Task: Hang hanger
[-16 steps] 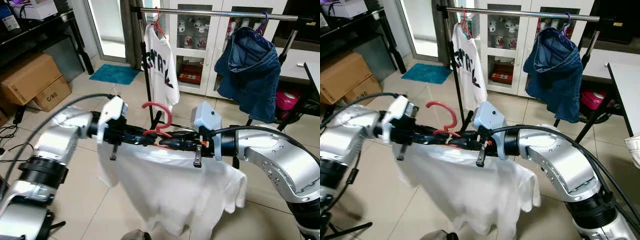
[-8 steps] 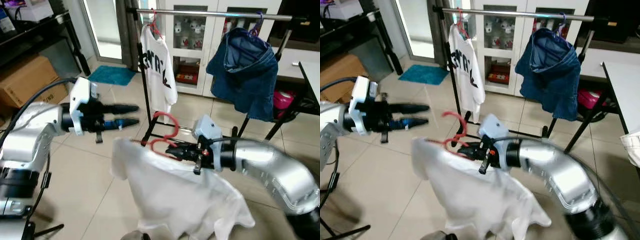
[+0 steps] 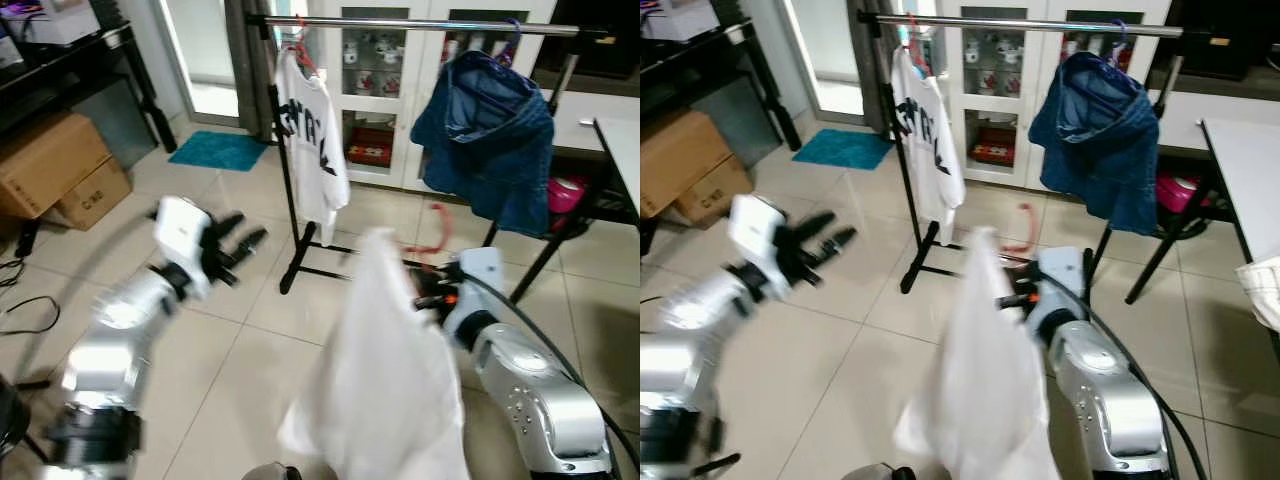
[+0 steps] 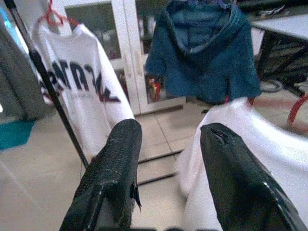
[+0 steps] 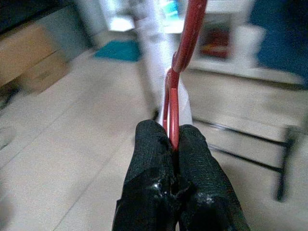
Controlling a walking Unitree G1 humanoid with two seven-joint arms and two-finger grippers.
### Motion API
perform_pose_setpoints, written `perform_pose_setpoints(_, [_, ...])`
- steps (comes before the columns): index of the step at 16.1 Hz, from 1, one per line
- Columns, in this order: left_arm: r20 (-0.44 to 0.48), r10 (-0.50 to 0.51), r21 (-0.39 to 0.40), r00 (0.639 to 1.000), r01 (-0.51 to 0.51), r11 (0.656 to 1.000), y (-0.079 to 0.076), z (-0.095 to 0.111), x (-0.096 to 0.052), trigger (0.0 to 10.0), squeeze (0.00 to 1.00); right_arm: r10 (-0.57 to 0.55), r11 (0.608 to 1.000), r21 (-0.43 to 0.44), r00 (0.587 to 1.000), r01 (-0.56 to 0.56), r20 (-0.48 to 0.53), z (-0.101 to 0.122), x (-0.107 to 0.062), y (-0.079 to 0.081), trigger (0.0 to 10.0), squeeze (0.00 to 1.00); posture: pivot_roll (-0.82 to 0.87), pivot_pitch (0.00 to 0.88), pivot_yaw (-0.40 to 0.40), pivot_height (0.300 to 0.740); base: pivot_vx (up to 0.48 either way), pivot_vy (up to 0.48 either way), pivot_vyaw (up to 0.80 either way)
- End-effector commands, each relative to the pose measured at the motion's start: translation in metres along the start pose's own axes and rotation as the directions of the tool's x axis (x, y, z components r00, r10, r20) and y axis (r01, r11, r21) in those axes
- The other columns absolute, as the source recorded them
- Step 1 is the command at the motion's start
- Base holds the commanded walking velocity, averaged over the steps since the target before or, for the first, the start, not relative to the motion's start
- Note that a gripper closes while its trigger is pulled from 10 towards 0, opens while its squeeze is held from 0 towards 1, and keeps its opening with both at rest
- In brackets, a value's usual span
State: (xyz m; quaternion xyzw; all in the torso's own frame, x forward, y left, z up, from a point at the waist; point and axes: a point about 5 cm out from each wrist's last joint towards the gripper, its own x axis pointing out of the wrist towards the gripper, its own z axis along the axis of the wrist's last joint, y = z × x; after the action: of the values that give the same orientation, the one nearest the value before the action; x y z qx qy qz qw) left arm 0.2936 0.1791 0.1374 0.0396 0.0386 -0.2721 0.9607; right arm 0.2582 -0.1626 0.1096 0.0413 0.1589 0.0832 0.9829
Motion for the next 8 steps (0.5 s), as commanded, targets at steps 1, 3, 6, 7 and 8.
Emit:
perform_pose_setpoints(1, [0.013,0.021,0.04,1.0,-0.021,0.999,-0.002,0.005,0.0,10.0,0.0,-0.059,0.998,0.002,0.995,0.059,0.081,0.013,-0.001,-0.006,10.0,0.0,-0.12,0.0,0.113,0.74,0.0,0.0,0.0])
perform_pose_setpoints(3, [0.024,0.062,0.044,0.998,-0.063,0.997,-0.006,0.009,0.005,10.0,0.0,-0.097,0.991,0.103,0.978,0.079,0.183,0.024,-0.005,-0.012,10.0,0.0,-0.12,0.0,0.1,0.74,0.129,0.0,0.0])
perform_pose_setpoints(6, [-0.015,0.084,0.061,0.996,-0.083,0.995,-0.007,0.005,0.007,10.0,0.0,-0.049,0.99,0.135,0.985,0.026,0.168,0.023,-0.003,-0.002,10.0,0.0,-0.12,0.0,0.094,0.74,0.262,0.0,0.0])
perform_pose_setpoints(7, [-0.021,0.117,0.052,0.993,-0.116,0.992,-0.007,0.002,0.008,10.0,0.0,-0.039,0.989,0.15,0.984,0.012,0.174,0.024,-0.001,0.004,10.0,0.0,-0.12,0.0,0.089,0.74,0.266,0.0,0.0])
perform_pose_setpoints(8, [-0.019,0.132,0.043,0.991,-0.131,0.99,-0.01,0.001,0.008,10.0,0.0,0.025,0.98,0.187,0.977,-0.065,0.21,0.027,-0.001,0.011,10.0,0.0,-0.11,0.0,0.086,0.74,0.266,0.0,0.0])
